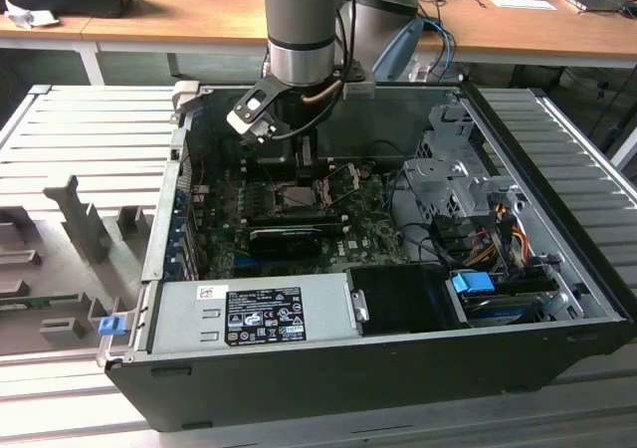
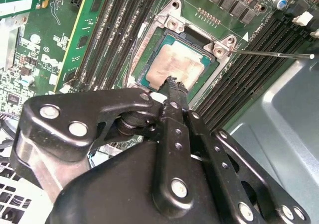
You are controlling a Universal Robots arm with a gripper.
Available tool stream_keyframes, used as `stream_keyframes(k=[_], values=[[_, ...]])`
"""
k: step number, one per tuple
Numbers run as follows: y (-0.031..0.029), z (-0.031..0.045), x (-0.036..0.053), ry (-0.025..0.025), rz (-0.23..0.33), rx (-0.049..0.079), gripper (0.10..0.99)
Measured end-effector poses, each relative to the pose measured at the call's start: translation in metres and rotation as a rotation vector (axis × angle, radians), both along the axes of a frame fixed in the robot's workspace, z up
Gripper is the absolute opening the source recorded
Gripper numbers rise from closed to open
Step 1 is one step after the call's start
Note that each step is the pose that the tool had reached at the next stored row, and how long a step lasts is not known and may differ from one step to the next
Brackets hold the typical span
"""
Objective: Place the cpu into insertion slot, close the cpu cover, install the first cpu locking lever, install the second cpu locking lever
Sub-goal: 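Close the cpu cover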
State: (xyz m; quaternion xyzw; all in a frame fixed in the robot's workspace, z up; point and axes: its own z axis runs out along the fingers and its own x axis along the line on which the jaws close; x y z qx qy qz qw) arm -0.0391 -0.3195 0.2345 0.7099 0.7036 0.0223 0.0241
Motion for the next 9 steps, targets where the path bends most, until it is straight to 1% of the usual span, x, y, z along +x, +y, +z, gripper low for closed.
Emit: stream_keyframes(k=[4, 9], values=[[-0.0001, 0.0001, 0.0046, 0.0001, 0.000, 0.001, 0.106], [0.0000, 0.0004, 0.0049, 0.0002, 0.000, 0.001, 0.106]])
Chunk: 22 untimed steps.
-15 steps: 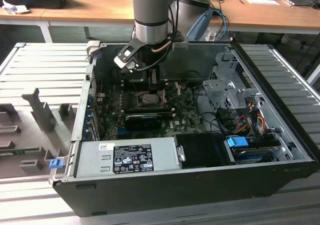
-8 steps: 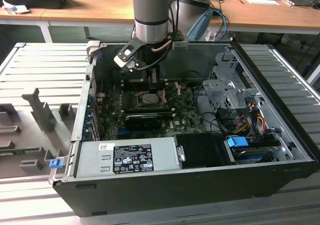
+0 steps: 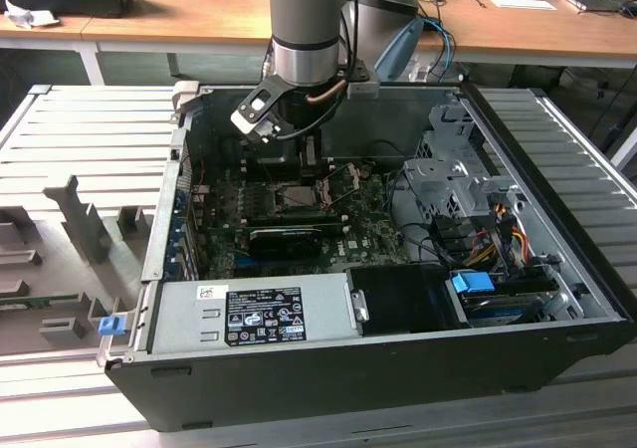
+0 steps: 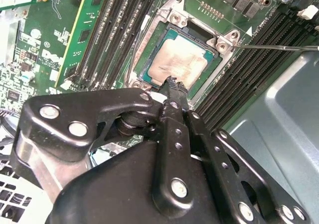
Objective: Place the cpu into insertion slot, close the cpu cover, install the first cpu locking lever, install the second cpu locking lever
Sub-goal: 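Close the cpu cover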
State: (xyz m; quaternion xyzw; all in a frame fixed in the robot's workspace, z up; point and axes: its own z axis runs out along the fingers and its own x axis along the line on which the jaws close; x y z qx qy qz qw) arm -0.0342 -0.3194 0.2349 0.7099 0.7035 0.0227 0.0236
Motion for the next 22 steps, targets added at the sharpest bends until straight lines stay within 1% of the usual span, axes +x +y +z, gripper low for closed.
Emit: stream_keyframes(k=[6, 10, 15, 19, 22], values=[[0.0000, 0.0020, 0.0004, 0.0000, 0.000, 0.000, 0.106], [-0.0001, 0.0025, 0.0025, 0.0005, 0.000, 0.000, 0.106], [0.0000, 0.0030, 0.0028, 0.0005, 0.000, 0.000, 0.106], [0.0003, 0.0089, 0.0028, 0.0005, 0.000, 0.000, 0.106], [0.0003, 0.0098, 0.0037, 0.0004, 0.000, 0.000, 0.106]])
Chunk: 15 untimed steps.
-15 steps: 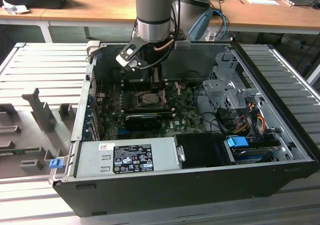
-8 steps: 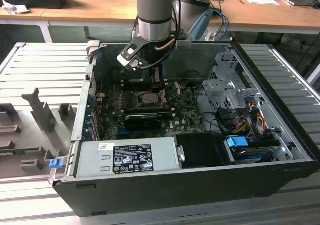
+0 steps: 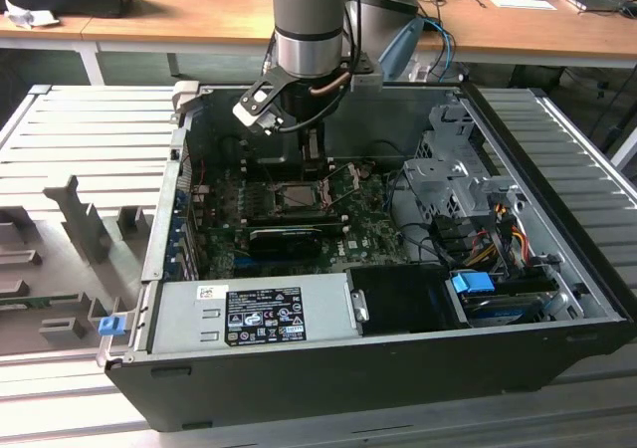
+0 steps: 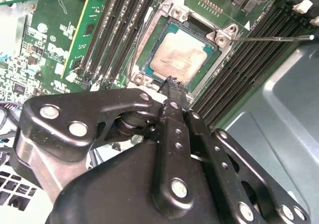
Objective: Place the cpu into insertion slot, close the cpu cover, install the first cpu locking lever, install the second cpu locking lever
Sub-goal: 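Close the cpu cover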
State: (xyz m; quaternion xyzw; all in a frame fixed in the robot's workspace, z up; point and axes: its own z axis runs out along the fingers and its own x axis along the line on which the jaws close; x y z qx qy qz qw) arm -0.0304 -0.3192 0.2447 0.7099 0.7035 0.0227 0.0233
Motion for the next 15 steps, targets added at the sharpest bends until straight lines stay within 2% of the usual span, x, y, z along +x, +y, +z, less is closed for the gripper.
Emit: stream_keyframes(k=[7, 15], values=[[0.0000, 0.0002, 0.0078, 0.0004, 0.000, 0.000, 0.106], [0.0000, 0.0004, 0.0108, 0.0004, 0.000, 0.000, 0.106]])
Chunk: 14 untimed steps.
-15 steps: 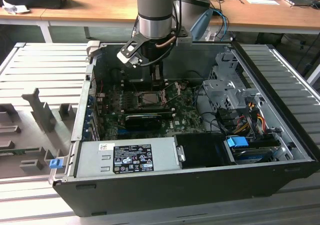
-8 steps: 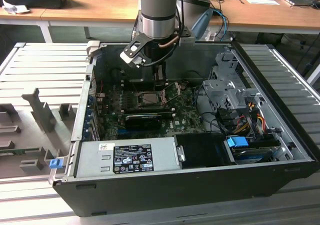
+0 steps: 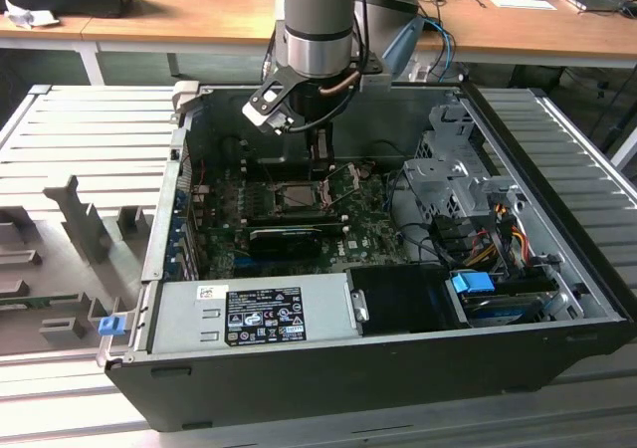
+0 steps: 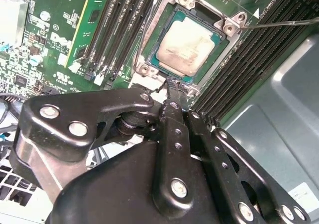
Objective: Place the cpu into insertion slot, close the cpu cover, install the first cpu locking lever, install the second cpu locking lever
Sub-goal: 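Close the cpu cover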
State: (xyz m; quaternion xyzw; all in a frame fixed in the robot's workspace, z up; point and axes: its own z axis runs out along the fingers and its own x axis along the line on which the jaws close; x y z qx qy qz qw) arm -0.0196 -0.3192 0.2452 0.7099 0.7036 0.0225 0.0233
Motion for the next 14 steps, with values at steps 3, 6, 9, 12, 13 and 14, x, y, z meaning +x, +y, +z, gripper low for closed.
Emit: stream_keyframes(k=[3, 6, 9, 12, 13, 14], values=[[0.0000, 0.0001, 0.0002, 0.0000, 0.000, 0.000, 0.106], [0.0000, 0.0001, 0.0006, 0.0000, 0.000, 0.000, 0.106], [0.0000, 0.0002, 0.0012, 0.0001, 0.000, 0.000, 0.106], [0.0001, 0.0010, 0.0017, 0.0001, 0.000, 0.000, 0.106], [0.0001, 0.0012, 0.0017, 0.0000, 0.000, 0.000, 0.106], [0.0001, 0.0016, 0.0018, 0.0000, 0.000, 0.000, 0.106]])
